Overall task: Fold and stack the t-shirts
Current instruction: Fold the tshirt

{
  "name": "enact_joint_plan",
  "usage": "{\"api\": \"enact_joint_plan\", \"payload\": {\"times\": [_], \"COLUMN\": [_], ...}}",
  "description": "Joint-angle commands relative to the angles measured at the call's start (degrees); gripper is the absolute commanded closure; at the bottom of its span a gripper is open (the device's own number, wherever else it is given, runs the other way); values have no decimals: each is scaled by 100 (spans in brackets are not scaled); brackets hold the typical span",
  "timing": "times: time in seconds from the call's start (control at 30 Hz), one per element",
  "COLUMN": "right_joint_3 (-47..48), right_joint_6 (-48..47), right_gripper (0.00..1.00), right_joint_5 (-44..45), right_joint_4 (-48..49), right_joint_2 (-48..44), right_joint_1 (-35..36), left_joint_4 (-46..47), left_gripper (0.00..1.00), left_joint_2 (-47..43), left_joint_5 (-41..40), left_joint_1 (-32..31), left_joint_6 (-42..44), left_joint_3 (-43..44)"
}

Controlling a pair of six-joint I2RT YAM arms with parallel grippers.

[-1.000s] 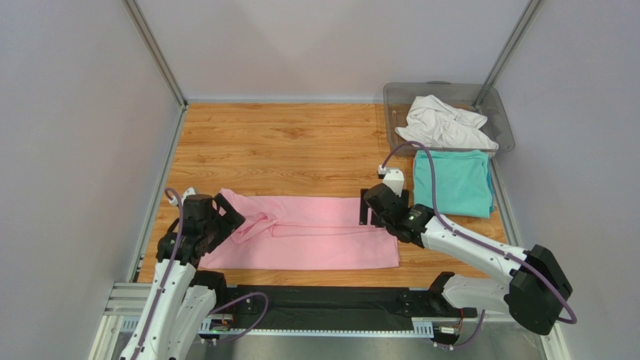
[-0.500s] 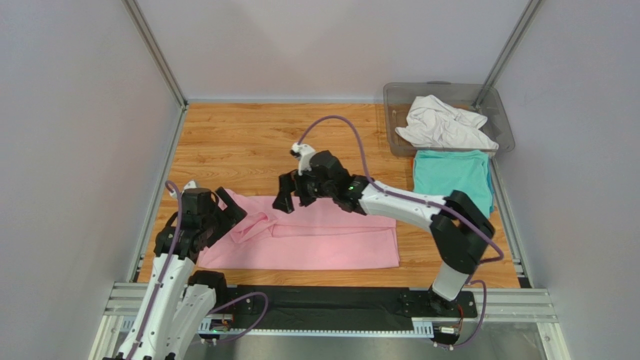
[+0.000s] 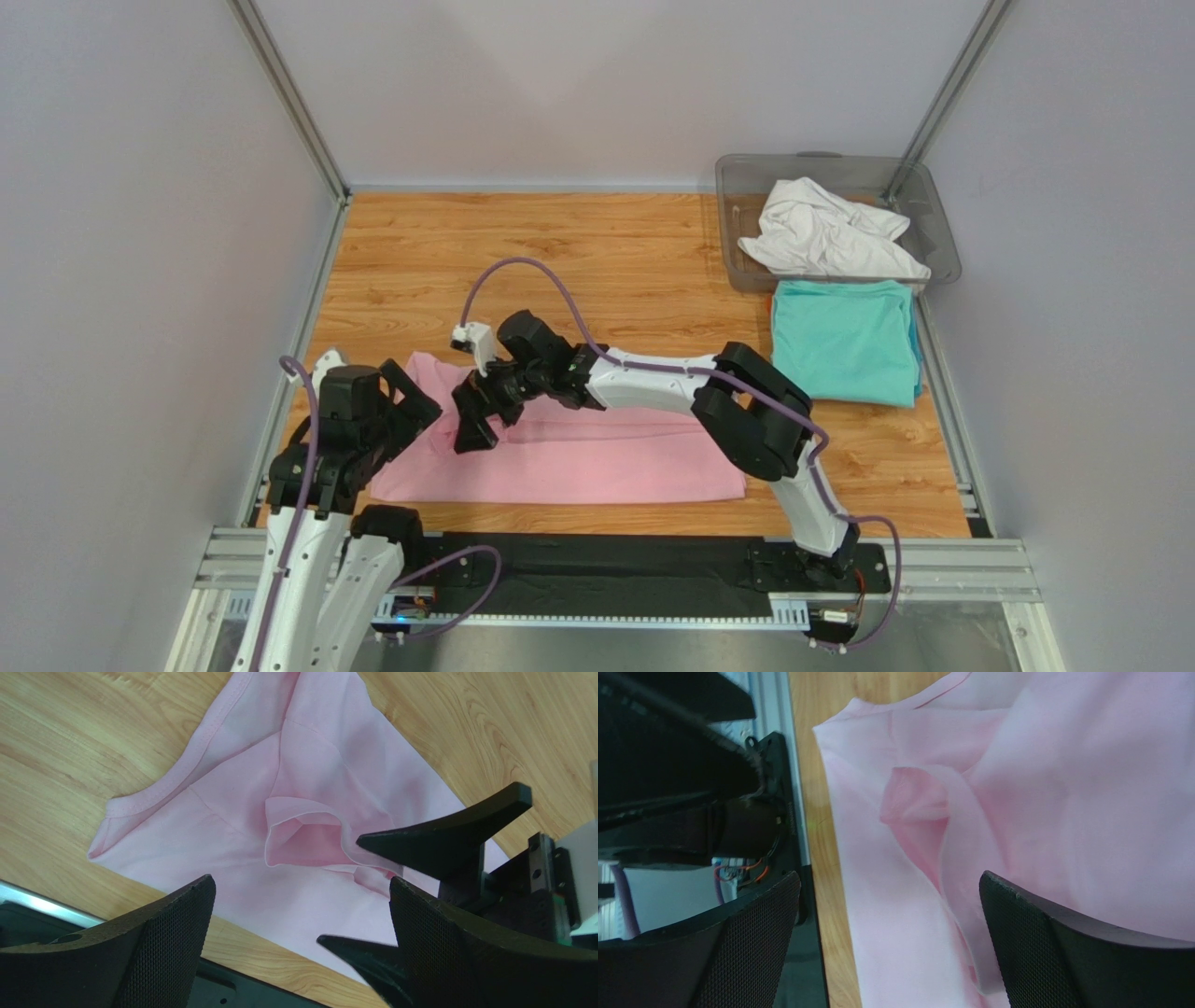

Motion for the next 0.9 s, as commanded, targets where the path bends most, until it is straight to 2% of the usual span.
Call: {"api": "enact_joint_plan", "payload": {"times": [0.0,0.13,0.43,0.6,0.7,0.73,0.77,0.87], "right_joint_3": [-286,-911,-1298,-1578,-1886,-1948,-2088,-2509], "right_joint_6": [-128,-110,31,-31,136,249,285,574], "right_gripper": [0,0,0,0,0,0,0,0], "right_joint_5": [-464,-263,-51,185,1053,1352,1834,2802], "right_joint_4": [385,702,781,684,439,168,79,-475], "right_joint_2": [-163,-453,-602,-1427,-2104,-2253,-2533,-3115], "right_joint_1": [243,410,472,560,551,560,551,420], "left_joint_4": [-162,-136,-83,171,759,1022,1547,2113], "left_gripper": [0,0,0,0,0,0,0,0], "left_joint_2": [-60,1,160,230,361,432,624,1264], "left_joint_5": [-156,-94,38,431,889,1343,1521,1936], "left_joint_1": [-2,-2,-2,-2,-2,-2,-2,-11], "left_joint_6": [-76,-76,-32,109,205,362,390,390], "left_joint_3": [93,58,14,-74,-214,-258,-311,-329]}}
